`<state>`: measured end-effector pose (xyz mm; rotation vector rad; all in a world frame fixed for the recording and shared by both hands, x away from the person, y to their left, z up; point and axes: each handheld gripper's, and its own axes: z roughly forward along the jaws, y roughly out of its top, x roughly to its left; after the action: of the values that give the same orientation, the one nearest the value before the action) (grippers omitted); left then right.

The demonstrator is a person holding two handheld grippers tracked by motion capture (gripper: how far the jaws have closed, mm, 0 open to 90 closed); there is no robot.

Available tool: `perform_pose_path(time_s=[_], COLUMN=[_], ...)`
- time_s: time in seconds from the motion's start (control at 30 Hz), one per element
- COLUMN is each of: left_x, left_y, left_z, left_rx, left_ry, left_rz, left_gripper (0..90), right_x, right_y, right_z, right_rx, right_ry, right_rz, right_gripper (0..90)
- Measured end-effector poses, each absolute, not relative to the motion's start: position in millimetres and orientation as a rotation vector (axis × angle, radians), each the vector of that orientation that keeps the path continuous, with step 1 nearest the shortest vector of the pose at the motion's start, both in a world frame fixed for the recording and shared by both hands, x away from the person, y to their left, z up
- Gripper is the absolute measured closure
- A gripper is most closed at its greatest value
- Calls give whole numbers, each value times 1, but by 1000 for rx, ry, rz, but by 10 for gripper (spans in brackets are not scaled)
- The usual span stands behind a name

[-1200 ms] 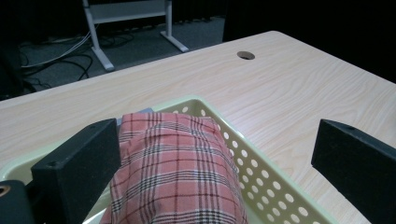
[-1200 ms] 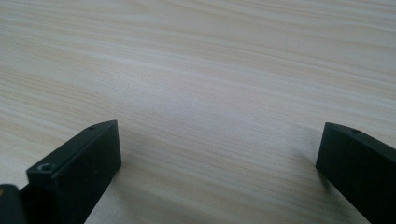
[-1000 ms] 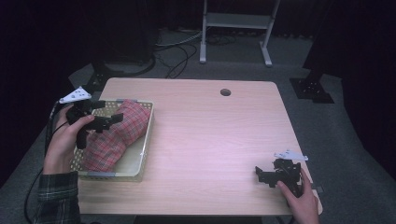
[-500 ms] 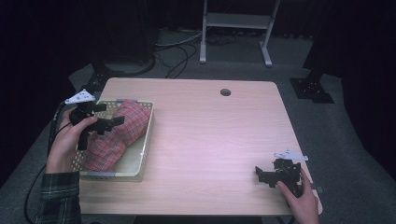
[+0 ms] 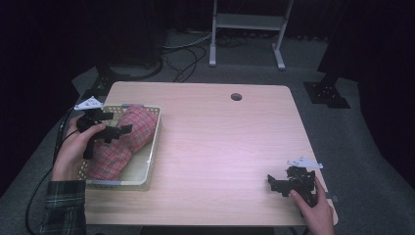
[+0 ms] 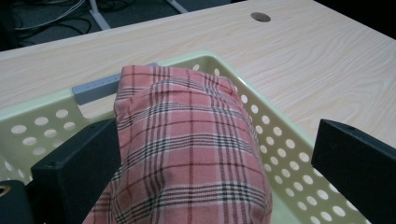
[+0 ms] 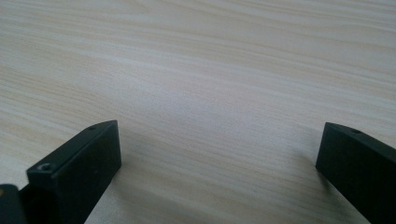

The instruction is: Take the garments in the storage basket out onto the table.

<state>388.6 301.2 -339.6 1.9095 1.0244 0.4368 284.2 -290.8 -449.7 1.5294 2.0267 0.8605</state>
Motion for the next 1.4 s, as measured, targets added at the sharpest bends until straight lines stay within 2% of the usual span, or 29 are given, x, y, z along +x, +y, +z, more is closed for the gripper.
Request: perform_pose_path(time_s=[1.4], left_x=[404], left_y=[295], left_z=[-370], left_rx=[2070], left_ry=[1119], left_rz=[391], left_gripper=[12], right_x=[284], right_y=[-291], right_z=[-450], right_rx=[1529], right_ry=[2027], right_rz=[861], right_gripper=[0])
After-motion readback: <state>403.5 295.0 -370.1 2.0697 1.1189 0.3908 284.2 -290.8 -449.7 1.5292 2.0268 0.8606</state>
